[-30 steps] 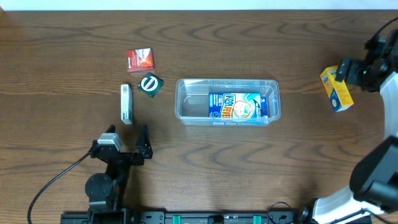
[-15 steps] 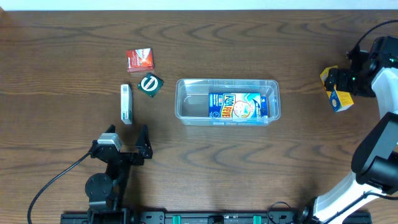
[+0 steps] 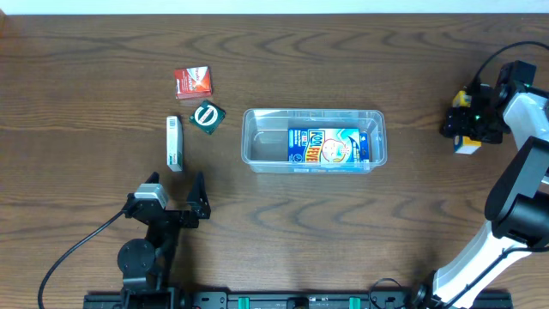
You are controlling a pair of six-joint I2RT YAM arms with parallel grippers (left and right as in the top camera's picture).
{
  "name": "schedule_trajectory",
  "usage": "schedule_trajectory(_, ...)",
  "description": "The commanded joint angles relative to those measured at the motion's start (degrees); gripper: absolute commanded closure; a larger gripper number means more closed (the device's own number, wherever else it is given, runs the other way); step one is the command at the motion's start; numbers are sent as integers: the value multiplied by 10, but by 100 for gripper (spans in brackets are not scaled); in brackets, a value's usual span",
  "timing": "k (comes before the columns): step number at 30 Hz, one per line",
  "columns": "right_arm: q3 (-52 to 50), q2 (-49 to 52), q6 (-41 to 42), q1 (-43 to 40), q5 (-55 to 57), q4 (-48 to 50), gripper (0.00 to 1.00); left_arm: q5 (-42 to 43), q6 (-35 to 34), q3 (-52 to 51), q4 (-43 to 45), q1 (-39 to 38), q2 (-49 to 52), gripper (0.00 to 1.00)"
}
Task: Pack container
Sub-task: 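Grasp the yellow WOODS box with the right gripper and lift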
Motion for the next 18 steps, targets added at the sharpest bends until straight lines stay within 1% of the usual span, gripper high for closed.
schedule_trajectory(1,10,5,0,-5,-6,-3,25,3,6,-11,-18,2,-1,2)
schedule_trajectory(5,10,5,19,-5,13,-4,38,3,6,-11,-18,2,-1,2)
schedule_trajectory(9,10,5,51,-5,46,0,45,3,6,-11,-18,2,-1,2)
schedule_trajectory(14,10,5,101,-5,86,6,44,3,6,-11,-18,2,-1,2)
schedule_trajectory(18,9,5,105,-5,83,12,44,3,6,-11,-18,2,-1,2)
